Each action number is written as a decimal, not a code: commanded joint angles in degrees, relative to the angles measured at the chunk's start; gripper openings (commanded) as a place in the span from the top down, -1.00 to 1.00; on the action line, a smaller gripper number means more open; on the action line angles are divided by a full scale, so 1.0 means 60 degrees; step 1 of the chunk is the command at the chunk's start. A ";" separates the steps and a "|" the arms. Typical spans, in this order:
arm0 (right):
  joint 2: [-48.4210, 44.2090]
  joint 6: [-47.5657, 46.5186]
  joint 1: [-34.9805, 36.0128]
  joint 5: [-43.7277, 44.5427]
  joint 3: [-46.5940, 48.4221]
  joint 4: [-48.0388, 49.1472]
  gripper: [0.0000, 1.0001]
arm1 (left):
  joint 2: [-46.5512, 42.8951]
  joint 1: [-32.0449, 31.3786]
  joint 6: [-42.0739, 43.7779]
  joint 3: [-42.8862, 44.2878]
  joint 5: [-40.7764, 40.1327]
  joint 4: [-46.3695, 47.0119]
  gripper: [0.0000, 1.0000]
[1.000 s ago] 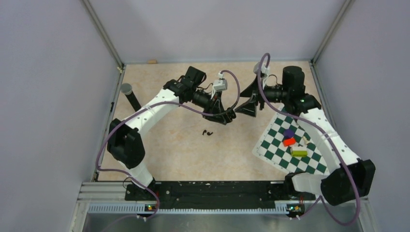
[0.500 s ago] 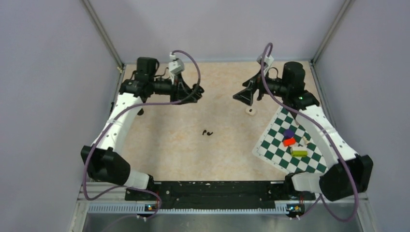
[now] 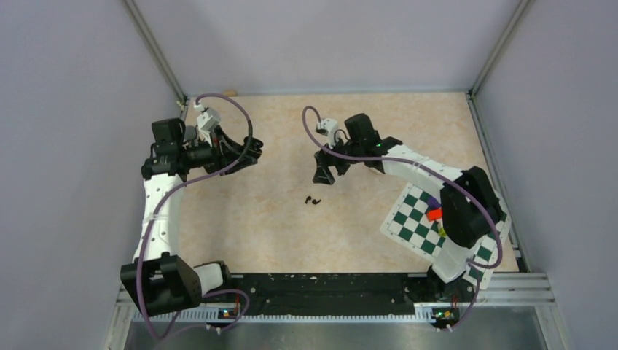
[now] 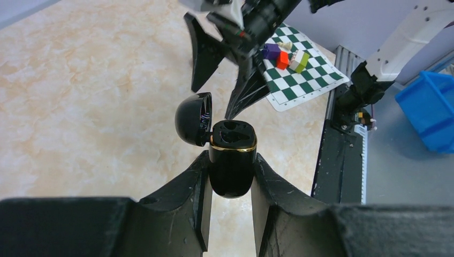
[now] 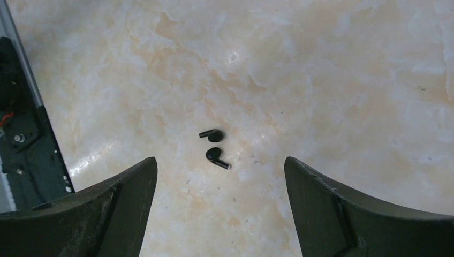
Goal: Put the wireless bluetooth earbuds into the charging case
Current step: Pick up the right earbud from the center of the board, then place the right earbud at the center of the board, then adjust the right earbud at the center of the board.
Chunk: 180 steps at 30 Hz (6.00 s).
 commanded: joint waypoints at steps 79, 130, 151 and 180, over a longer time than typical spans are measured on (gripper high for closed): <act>-0.3679 -0.4553 0.1848 0.6265 -0.0417 0.2481 0.93 | 0.1572 -0.2782 -0.4109 0.0627 -0.3107 0.4973 1.00; 0.0620 -0.1615 -0.0596 0.2419 -0.0968 0.0897 0.04 | 0.0498 -0.2655 -0.7076 -0.1349 -0.3419 0.8881 1.00; 0.1966 -0.2499 -0.0620 0.0853 -0.0583 0.0672 0.13 | 0.0459 -0.2640 -0.7040 -0.1318 -0.3315 0.8810 1.00; 0.2650 -0.0803 -0.1624 -0.0493 -0.0108 -0.0045 0.25 | 0.0435 -0.2640 -0.7003 -0.1362 -0.3290 0.8830 1.00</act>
